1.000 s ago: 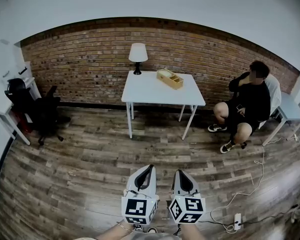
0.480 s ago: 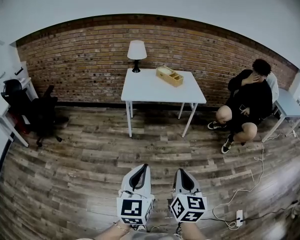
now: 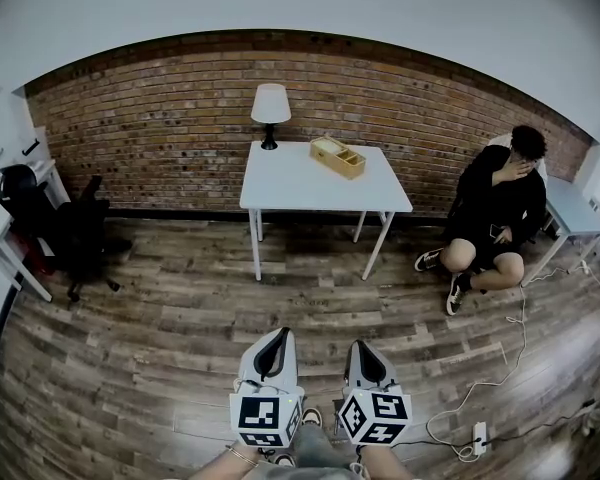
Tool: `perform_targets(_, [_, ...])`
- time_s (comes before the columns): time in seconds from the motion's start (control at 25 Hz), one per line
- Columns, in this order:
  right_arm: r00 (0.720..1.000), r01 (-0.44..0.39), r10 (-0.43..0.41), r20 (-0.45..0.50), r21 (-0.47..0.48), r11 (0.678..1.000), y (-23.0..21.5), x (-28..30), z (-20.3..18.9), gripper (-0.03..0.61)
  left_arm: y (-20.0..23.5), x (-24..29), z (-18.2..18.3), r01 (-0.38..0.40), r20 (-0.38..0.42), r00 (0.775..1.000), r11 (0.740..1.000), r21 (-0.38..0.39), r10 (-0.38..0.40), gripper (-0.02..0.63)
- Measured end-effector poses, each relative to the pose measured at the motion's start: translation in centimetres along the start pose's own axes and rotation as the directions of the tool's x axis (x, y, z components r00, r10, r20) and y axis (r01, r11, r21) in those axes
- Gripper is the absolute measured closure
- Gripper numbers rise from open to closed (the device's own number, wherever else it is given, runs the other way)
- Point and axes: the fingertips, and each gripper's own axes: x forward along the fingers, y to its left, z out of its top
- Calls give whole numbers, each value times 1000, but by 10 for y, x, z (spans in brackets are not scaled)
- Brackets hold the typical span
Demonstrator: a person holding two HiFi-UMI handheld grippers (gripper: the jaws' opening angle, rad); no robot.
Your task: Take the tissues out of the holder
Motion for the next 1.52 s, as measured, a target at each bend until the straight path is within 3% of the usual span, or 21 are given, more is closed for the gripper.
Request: perform_targets(1.52, [994,-106,107,-1,40,993,-99,247,81,572,30,262,11,-76,-7,997,996,45,76,607])
